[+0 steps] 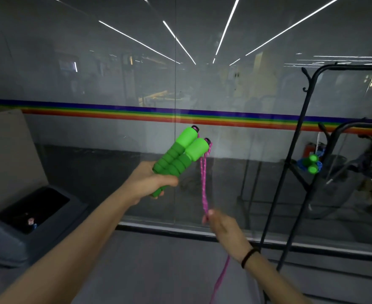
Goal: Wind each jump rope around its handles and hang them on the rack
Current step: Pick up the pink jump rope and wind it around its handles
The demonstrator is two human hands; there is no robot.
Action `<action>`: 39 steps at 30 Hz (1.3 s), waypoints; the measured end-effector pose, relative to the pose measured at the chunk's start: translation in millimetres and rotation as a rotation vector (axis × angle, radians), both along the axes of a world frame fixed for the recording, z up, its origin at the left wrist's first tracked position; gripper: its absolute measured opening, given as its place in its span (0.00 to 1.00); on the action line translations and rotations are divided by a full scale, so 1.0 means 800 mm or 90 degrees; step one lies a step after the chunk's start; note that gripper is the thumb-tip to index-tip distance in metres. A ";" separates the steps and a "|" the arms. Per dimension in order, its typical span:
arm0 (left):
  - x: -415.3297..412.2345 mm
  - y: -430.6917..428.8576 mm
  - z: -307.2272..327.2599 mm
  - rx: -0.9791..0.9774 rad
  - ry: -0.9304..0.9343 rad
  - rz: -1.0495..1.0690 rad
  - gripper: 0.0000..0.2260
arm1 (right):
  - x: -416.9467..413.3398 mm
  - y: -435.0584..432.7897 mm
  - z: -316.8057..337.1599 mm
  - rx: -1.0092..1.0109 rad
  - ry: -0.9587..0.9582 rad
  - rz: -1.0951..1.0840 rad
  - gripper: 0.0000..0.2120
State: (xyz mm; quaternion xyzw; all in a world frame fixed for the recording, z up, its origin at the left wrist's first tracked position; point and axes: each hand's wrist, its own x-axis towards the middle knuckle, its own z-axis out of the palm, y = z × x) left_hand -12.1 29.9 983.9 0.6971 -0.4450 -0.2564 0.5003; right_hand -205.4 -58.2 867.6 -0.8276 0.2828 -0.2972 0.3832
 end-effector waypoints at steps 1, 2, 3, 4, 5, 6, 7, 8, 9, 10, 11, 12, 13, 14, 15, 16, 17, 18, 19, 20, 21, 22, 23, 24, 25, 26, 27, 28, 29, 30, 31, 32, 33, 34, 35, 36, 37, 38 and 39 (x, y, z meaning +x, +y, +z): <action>0.004 -0.001 -0.003 0.015 -0.059 0.029 0.08 | 0.001 0.010 0.015 -0.105 0.137 0.057 0.21; 0.007 0.000 -0.006 0.041 -0.140 0.055 0.09 | 0.003 0.019 0.037 -0.194 0.256 0.094 0.20; 0.010 0.001 -0.010 0.079 -0.238 0.073 0.12 | 0.007 0.028 0.061 -0.263 0.334 0.113 0.19; 0.010 0.002 -0.015 0.119 -0.334 0.081 0.13 | 0.011 0.036 0.085 -0.318 0.371 0.128 0.19; 0.009 0.002 -0.021 0.150 -0.420 0.077 0.14 | 0.016 0.040 0.107 -0.371 0.372 0.144 0.18; 0.005 0.003 -0.026 0.168 -0.492 0.060 0.15 | 0.020 0.041 0.128 -0.414 0.361 0.159 0.18; 0.002 0.004 -0.032 0.177 -0.547 0.032 0.14 | 0.025 0.039 0.145 -0.440 0.350 0.173 0.17; -0.001 0.006 -0.036 0.177 -0.590 -0.008 0.14 | 0.030 0.035 0.160 -0.455 0.352 0.189 0.16; -0.004 0.008 -0.039 0.177 -0.620 -0.058 0.13 | 0.036 0.024 0.170 -0.459 0.356 0.203 0.15; -0.005 0.012 -0.040 0.177 -0.636 -0.112 0.12 | 0.041 0.011 0.177 -0.445 0.358 0.216 0.13; -0.004 0.017 -0.039 0.179 -0.635 -0.165 0.12 | 0.045 -0.006 0.179 -0.400 0.347 0.228 0.11; -0.003 0.022 -0.036 0.179 -0.619 -0.210 0.14 | 0.046 -0.023 0.177 -0.321 0.313 0.241 0.10; 0.000 0.025 -0.033 0.169 -0.594 -0.244 0.15 | 0.045 -0.037 0.173 -0.225 0.264 0.253 0.10; 0.002 0.029 -0.030 0.147 -0.558 -0.264 0.16 | 0.043 -0.048 0.165 -0.133 0.212 0.258 0.11; 0.005 0.031 -0.029 0.122 -0.515 -0.276 0.16 | 0.039 -0.054 0.155 -0.051 0.163 0.267 0.09; 0.008 0.032 -0.028 0.102 -0.475 -0.283 0.15 | 0.036 -0.061 0.141 0.015 0.127 0.276 0.06; 0.011 0.033 -0.027 0.092 -0.445 -0.287 0.15 | 0.032 -0.066 0.128 0.069 0.102 0.283 0.03; 0.014 0.033 -0.026 0.089 -0.426 -0.288 0.15 | 0.029 -0.069 0.115 0.121 0.088 0.282 0.02; 0.016 0.033 -0.025 0.088 -0.413 -0.288 0.14 | 0.025 -0.072 0.103 0.161 0.082 0.281 0.03; 0.019 0.034 -0.022 0.085 -0.399 -0.285 0.14 | 0.020 -0.075 0.094 0.194 0.076 0.275 0.06; 0.022 0.035 -0.020 0.080 -0.380 -0.282 0.14 | 0.014 -0.076 0.087 0.220 0.068 0.262 0.10; 0.025 0.036 -0.017 0.074 -0.356 -0.281 0.14 | 0.009 -0.075 0.084 0.253 0.057 0.242 0.12; 0.025 0.037 -0.016 0.067 -0.324 -0.279 0.14 | 0.005 -0.072 0.081 0.282 0.048 0.222 0.13; 0.024 0.037 -0.015 0.056 -0.286 -0.272 0.14 | 0.004 -0.065 0.079 0.294 0.042 0.214 0.14; 0.022 0.036 -0.015 0.040 -0.250 -0.255 0.14 | 0.003 -0.053 0.078 0.275 0.049 0.221 0.15; 0.019 0.034 -0.016 0.022 -0.217 -0.229 0.13 | 0.006 -0.041 0.075 0.247 0.066 0.232 0.16; 0.016 0.031 -0.016 0.004 -0.190 -0.195 0.13 | 0.008 -0.027 0.075 0.214 0.088 0.243 0.17; 0.013 0.027 -0.018 -0.010 -0.173 -0.153 0.13 | 0.010 -0.015 0.077 0.167 0.121 0.240 0.17; 0.011 0.023 -0.021 -0.017 -0.173 -0.105 0.13 | 0.012 -0.004 0.081 0.098 0.160 0.230 0.17; 0.009 0.019 -0.024 -0.014 -0.191 -0.058 0.13 | 0.012 0.003 0.087 0.006 0.201 0.216 0.15; 0.008 0.016 -0.028 -0.002 -0.226 -0.020 0.13 | 0.012 0.007 0.094 -0.098 0.245 0.207 0.13; 0.007 0.013 -0.032 0.015 -0.270 0.002 0.13 | 0.011 0.010 0.103 -0.193 0.292 0.204 0.12; 0.005 0.011 -0.037 0.030 -0.318 0.010 0.13 | 0.011 0.012 0.113 -0.261 0.332 0.211 0.12; 0.003 0.009 -0.041 0.046 -0.365 0.006 0.14 | 0.010 0.012 0.122 -0.304 0.370 0.218 0.11; 0.001 0.008 -0.043 0.063 -0.411 -0.010 0.14 | 0.009 0.012 0.133 -0.333 0.404 0.219 0.10; -0.002 0.008 -0.045 0.087 -0.460 -0.038 0.15 | 0.008 0.010 0.143 -0.356 0.427 0.217 0.09; -0.006 0.009 -0.045 0.117 -0.512 -0.076 0.15 | 0.007 0.009 0.154 -0.369 0.443 0.212 0.09; -0.011 0.010 -0.044 0.148 -0.565 -0.121 0.15 | 0.006 0.006 0.163 -0.368 0.442 0.213 0.09; -0.015 0.010 -0.042 0.176 -0.615 -0.172 0.16 | 0.006 0.002 0.170 -0.352 0.431 0.222 0.09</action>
